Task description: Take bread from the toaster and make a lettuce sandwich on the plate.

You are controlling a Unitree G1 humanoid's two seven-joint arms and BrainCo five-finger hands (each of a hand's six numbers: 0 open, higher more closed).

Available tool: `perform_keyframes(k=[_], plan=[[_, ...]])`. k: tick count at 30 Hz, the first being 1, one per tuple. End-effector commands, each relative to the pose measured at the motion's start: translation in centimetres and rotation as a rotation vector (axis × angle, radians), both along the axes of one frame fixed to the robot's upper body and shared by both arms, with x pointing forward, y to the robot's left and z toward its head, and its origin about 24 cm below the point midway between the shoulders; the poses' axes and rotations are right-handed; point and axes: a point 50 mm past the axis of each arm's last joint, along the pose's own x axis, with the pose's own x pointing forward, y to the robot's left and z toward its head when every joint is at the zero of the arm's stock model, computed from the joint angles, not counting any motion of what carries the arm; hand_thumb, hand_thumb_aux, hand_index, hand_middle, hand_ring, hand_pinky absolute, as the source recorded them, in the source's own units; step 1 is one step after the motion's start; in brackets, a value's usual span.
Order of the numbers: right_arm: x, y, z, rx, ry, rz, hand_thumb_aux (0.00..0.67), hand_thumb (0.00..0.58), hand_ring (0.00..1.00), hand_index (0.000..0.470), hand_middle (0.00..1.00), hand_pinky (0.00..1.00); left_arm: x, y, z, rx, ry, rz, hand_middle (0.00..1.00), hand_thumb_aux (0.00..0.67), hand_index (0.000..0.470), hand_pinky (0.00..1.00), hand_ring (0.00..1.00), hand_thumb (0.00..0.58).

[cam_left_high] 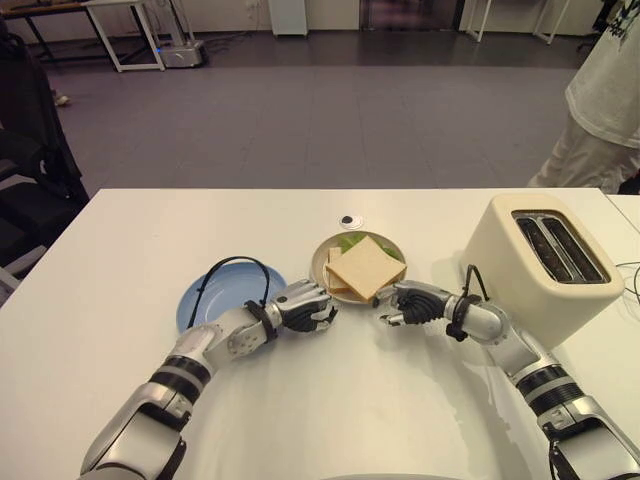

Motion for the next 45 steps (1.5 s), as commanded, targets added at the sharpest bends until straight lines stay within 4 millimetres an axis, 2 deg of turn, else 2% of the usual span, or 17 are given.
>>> perform_keyframes(k=[1,2,3,4,6,10,11,12,13,18,23,29,33,36,45], plan=[[-0.3,-4.3,6.0,0.053,-0.137,-0.110,0.000,0.000,0.88,0.000,0.88,0.88,-2.0,2.2,4.9,-0.190,-0.127,0.047,0.72,0.000,0.000,0.72,0.72,0.000],[-0.4,-4.6,6.8,0.060,-0.151,-0.119,0.000,0.000,0.73,0.000,0.73,0.73,-2.7,2.7,5.6,-0.269,-0.132,0.067,0.16,0.000,0.000,0.16,0.16,0.000],[-0.3,-4.8,6.9,0.072,-0.146,-0.125,0.000,0.000,0.62,0.000,0.62,0.62,-3.2,3.2,5.9,-0.342,-0.129,0.093,0.00,0.000,0.000,0.00,0.00,0.000],[-0.1,-4.9,6.7,0.080,-0.135,-0.135,0.000,0.000,0.57,0.000,0.57,0.57,-3.6,3.5,5.7,-0.383,-0.121,0.119,0.00,0.000,0.000,0.00,0.00,0.000],[0.1,-4.7,5.8,0.120,-0.101,-0.142,0.000,0.000,0.57,0.000,0.57,0.57,-3.7,3.6,5.0,-0.460,-0.082,0.156,0.00,0.000,0.000,0.00,0.00,0.000],[-0.1,-1.8,4.2,0.306,-0.049,-0.080,0.000,0.000,0.57,0.000,0.57,0.57,-3.4,2.7,4.4,-0.740,0.030,0.169,0.00,0.000,0.000,0.00,0.00,0.000],[-0.2,-1.0,4.0,0.379,-0.035,-0.069,0.000,0.000,0.17,0.000,0.17,0.17,-3.3,2.5,4.4,-0.837,0.064,0.172,0.00,0.000,0.000,0.00,0.00,0.000],[-0.1,-0.4,3.8,0.469,-0.015,-0.075,0.000,0.000,0.02,0.000,0.02,0.02,-3.2,2.4,4.4,-0.930,0.100,0.173,0.00,0.000,0.000,0.00,0.00,0.000],[0.0,0.0,3.5,0.548,0.004,-0.090,0.000,0.000,0.00,0.000,0.00,0.00,-3.1,2.3,4.4,-0.999,0.130,0.166,0.00,0.000,0.000,0.00,0.00,0.000],[1.6,-0.1,1.7,0.802,0.045,-0.233,0.000,0.000,0.00,0.000,0.00,0.00,-2.9,2.5,3.8,-1.109,0.203,0.134,0.00,0.000,0.000,0.00,0.00,0.000],[2.6,-0.1,1.7,0.964,0.045,-0.232,0.000,0.000,0.00,0.000,0.00,0.00,-2.7,3.1,3.3,-1.148,0.232,0.132,0.00,0.000,0.000,0.00,0.00,0.000],[2.4,-0.4,1.8,1.016,0.038,-0.187,0.000,0.000,0.00,0.000,0.00,0.00,-2.4,3.2,3.2,-1.151,0.236,0.129,0.00,0.000,0.000,0.00,0.00,0.000],[1.5,-0.7,1.9,1.061,0.046,-0.155,0.000,0.000,0.00,0.000,0.00,0.00,-2.2,3.3,3.4,-1.159,0.234,0.122,0.00,0.000,0.000,0.00,0.00,0.000],[1.9,-0.1,1.8,1.044,0.056,-0.138,0.000,0.000,0.00,0.000,0.00,0.00,-2.4,3.6,3.4,-1.159,0.227,0.130,0.00,0.000,0.000,0.00,0.00,0.000],[2.5,-0.5,1.2,1.005,0.039,-0.168,0.000,0.000,0.00,0.000,0.00,0.00,-2.3,3.4,3.3,-1.139,0.233,0.131,0.00,0.000,0.000,0.00,0.00,0.000]])
